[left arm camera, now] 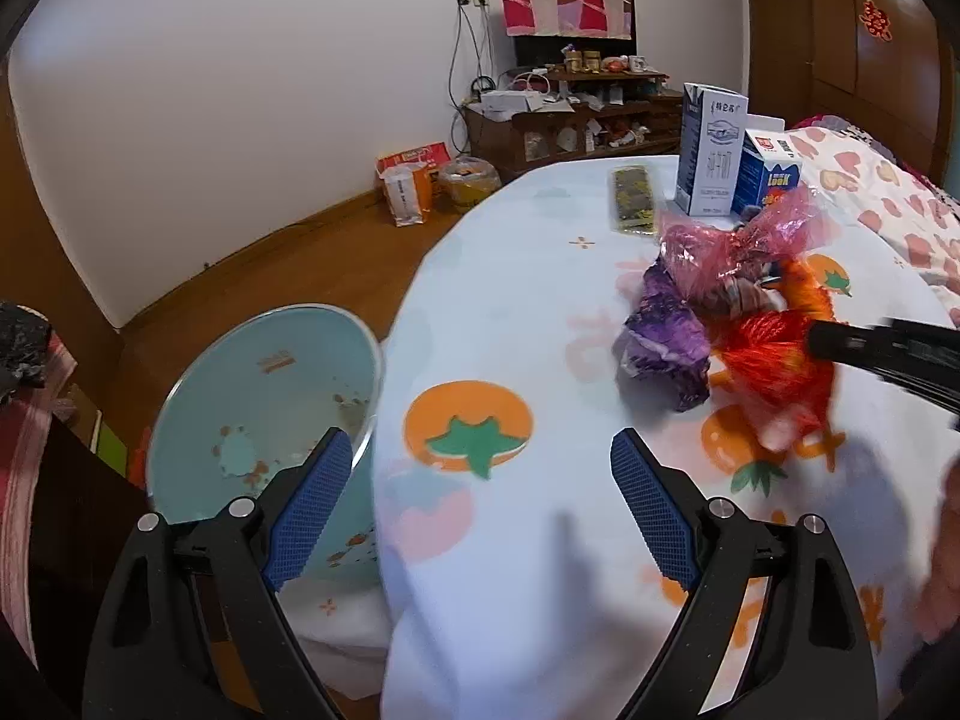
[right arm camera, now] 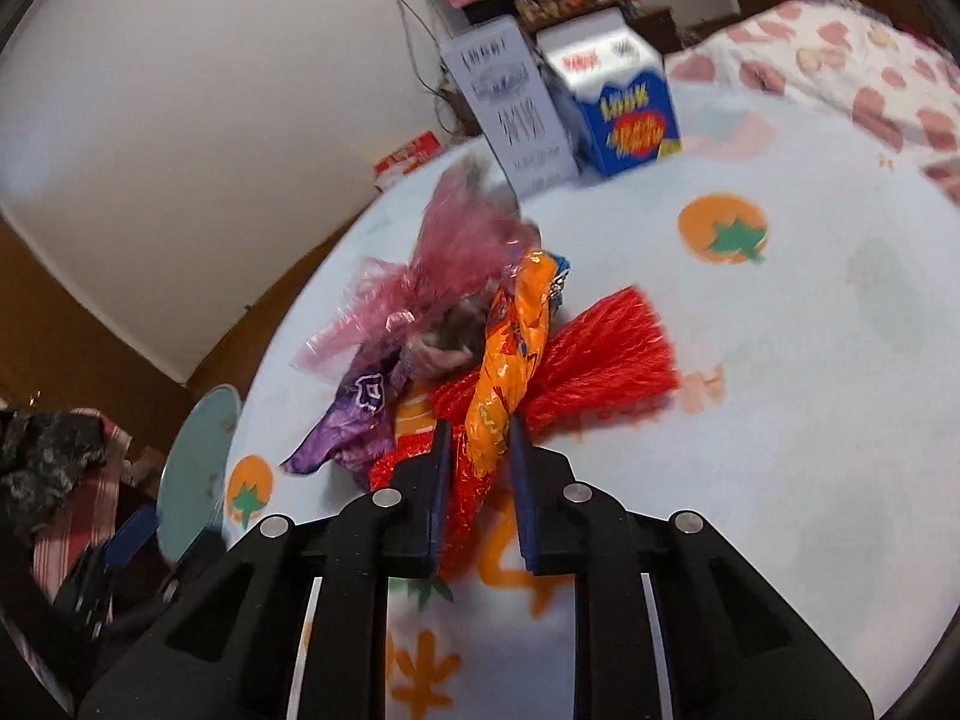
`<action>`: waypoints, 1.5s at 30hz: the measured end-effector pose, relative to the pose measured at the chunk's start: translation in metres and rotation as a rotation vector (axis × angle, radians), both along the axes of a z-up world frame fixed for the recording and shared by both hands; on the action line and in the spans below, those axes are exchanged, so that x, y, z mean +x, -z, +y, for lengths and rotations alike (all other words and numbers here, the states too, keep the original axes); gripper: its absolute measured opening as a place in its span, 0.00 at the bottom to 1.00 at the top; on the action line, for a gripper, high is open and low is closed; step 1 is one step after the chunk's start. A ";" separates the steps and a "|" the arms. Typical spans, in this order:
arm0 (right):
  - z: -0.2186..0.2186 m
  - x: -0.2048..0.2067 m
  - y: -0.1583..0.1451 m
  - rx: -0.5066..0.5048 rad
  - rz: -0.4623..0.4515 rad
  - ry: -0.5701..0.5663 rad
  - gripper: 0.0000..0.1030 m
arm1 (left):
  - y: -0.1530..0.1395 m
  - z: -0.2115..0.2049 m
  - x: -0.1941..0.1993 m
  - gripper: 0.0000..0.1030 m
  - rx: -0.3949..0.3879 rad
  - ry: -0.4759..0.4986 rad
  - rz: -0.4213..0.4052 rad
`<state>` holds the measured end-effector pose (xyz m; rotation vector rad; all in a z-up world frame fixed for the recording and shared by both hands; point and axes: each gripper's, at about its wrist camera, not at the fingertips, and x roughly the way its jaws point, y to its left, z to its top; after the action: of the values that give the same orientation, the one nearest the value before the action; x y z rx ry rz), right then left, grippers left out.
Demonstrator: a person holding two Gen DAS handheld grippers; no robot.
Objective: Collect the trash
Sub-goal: 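Grasp the orange wrapper with the right tool while the left tool grasps the purple wrapper, then carry the orange and purple wrappers over the blue bin with both tools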
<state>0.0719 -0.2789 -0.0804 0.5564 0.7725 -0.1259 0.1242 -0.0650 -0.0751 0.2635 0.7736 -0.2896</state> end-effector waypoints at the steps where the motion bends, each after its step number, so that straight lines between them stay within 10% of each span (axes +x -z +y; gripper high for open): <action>1: -0.003 -0.010 -0.006 -0.015 -0.013 0.004 0.19 | 0.000 -0.003 0.002 0.84 -0.006 0.002 0.004; 14: -0.047 -0.086 -0.014 -0.183 -0.023 0.159 0.19 | 0.017 -0.096 0.034 0.82 -0.025 0.079 0.047; 20: -0.045 -0.082 -0.006 -0.161 -0.008 0.141 0.19 | 0.039 -0.118 0.048 0.59 0.007 0.084 0.126; 25: -0.041 -0.085 -0.008 -0.158 -0.012 0.138 0.19 | 0.039 -0.111 0.052 0.34 -0.025 0.082 0.162; 45: 0.007 -0.097 -0.034 -0.221 -0.059 0.086 0.19 | 0.001 -0.035 -0.011 0.33 0.014 0.047 0.044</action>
<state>-0.0249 -0.2717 -0.0463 0.3815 0.6675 -0.2696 0.1137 -0.0995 -0.0765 0.2897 0.8142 -0.3354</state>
